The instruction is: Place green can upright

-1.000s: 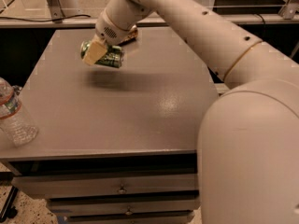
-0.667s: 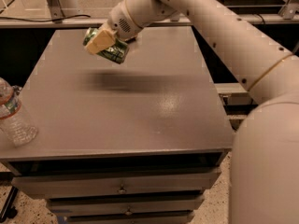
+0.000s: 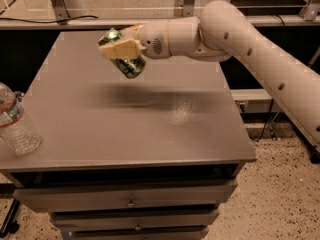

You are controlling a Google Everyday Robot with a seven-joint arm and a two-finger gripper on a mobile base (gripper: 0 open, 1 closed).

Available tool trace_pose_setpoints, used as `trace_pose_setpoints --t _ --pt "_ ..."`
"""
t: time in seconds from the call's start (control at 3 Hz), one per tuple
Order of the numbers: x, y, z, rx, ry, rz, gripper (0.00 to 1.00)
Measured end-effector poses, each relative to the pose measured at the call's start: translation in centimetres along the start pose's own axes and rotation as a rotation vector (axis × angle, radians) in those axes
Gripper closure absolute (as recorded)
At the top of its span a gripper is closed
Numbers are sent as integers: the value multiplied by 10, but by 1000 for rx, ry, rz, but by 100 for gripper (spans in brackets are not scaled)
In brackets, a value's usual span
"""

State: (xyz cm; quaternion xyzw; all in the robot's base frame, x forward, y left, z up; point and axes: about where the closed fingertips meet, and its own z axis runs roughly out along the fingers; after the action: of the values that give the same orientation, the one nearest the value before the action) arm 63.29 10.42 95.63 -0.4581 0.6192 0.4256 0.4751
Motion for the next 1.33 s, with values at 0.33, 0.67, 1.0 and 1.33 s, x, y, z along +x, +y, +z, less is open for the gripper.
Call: trace_pose_setpoints --t 0.33,0.67,1.0,1.33 --pt "-4 -2 -38 48 -46 0 100" --pt "0 -2 -34 44 -55 -2 100" --pt "14 -13 -56 49 -72 -18 100" --pt "21 -29 -93 69 -98 -45 100"
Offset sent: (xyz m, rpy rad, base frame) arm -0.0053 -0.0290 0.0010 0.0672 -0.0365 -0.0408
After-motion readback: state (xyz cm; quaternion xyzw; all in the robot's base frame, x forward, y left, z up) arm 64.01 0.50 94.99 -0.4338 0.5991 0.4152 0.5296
